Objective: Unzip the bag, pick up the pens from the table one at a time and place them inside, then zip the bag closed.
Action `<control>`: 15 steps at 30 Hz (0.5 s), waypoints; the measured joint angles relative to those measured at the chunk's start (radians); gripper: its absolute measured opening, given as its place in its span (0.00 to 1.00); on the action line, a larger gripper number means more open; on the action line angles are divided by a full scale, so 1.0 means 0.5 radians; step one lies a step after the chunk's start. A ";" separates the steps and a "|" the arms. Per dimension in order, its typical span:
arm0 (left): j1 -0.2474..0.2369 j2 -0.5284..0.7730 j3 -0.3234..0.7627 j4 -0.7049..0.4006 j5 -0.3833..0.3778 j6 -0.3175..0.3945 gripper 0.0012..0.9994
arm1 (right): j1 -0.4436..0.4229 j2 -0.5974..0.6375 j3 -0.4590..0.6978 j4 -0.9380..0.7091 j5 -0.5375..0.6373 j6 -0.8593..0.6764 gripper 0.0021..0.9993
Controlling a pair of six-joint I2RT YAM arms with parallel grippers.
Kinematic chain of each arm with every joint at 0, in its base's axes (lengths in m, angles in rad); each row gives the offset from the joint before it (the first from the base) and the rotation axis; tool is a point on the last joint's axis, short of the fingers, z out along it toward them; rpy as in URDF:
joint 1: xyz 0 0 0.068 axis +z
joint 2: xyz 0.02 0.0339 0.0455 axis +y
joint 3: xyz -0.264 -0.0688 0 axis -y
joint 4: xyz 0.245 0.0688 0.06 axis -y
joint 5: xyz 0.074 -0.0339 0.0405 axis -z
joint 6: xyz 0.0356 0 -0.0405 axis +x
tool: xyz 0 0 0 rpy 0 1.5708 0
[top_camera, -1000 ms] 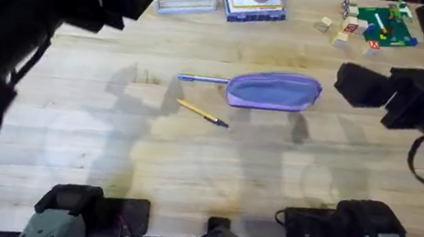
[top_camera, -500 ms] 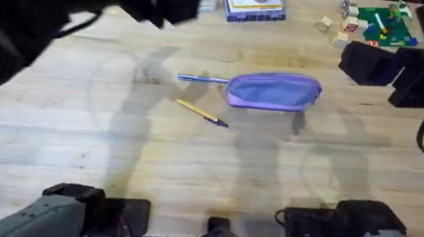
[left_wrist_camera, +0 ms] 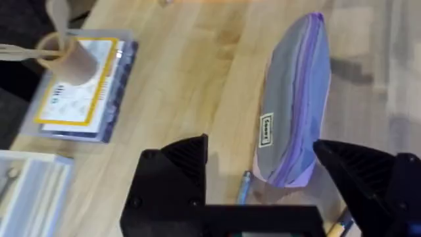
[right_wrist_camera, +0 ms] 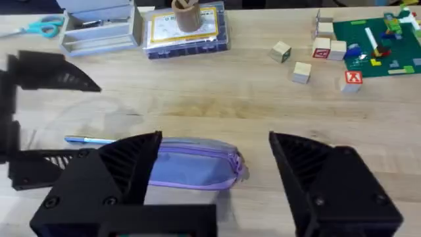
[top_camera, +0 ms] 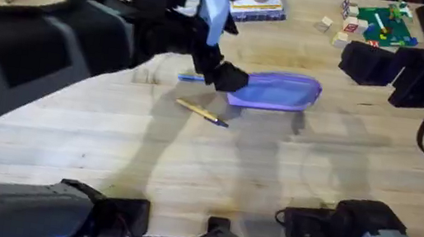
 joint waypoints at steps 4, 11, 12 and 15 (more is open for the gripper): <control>-0.057 0.113 0.000 0.001 0.021 0.018 0.99 | 0.000 0.000 0.000 0.000 0.000 0.000 1.00; -0.091 0.339 0.000 0.009 0.142 0.033 0.99 | 0.000 0.000 0.000 -0.001 0.000 0.000 1.00; -0.091 0.356 0.000 0.011 0.144 0.034 0.99 | 0.000 0.000 0.000 -0.001 0.000 0.000 1.00; -0.091 0.390 0.000 0.014 0.147 0.038 0.99 | 0.000 0.000 0.000 -0.003 0.000 0.000 1.00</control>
